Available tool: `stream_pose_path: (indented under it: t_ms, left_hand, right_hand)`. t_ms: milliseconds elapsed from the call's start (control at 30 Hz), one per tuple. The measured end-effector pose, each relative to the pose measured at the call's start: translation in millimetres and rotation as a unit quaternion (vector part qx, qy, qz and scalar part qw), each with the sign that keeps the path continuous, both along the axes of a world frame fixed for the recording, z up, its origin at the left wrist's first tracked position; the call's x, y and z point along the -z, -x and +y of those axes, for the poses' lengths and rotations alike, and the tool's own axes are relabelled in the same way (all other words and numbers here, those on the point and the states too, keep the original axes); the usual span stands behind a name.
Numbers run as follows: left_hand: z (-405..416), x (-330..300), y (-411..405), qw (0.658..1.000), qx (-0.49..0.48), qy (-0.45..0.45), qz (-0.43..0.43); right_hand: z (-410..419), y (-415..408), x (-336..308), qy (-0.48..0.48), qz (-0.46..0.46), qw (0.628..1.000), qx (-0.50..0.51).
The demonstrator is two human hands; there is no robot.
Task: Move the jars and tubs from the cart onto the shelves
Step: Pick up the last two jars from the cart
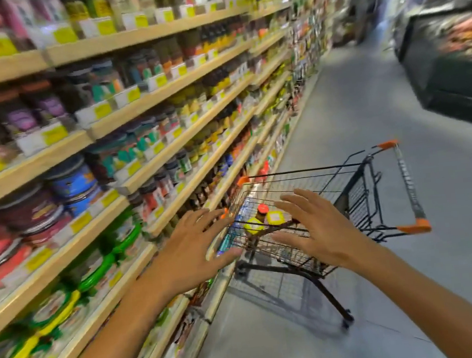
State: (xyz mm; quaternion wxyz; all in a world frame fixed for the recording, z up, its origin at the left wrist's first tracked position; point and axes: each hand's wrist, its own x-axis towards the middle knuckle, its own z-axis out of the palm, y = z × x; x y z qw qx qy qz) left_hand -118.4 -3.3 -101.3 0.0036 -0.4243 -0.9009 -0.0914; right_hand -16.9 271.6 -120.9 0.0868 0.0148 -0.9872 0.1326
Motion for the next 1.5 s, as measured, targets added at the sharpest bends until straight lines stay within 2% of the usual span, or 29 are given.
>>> stream_pose_path:
  t_ms: [133,300,733,1100,1333,1500]
  left_hand:
    - [40,20,41,0.999,0.033,-0.002,-0.028]
    - [89,38,97,0.993,0.092,-0.034,-0.067]
    - [170,93,258,0.976,0.167,-0.013,-0.139]
    - [278,153,353,0.97,0.158,0.0,-0.187]
    - [365,209,415,0.972,0.112,0.056,-0.2]
    - [403,258,438,0.968,0.1,0.054,-0.223]
  right_hand:
    - [27,13,15,0.052,-0.044,0.997,0.044]
    - [55,38,25,0.032,-0.046,0.992,0.111]
    - [89,139,49,0.063,-0.105,0.968,0.221]
    - [212,239,120,0.097,-0.155,0.956,0.23]
    - [304,310,174,0.14,-0.188,0.951,0.203]
    - [347,348,218,0.16,-0.228,0.941,0.195]
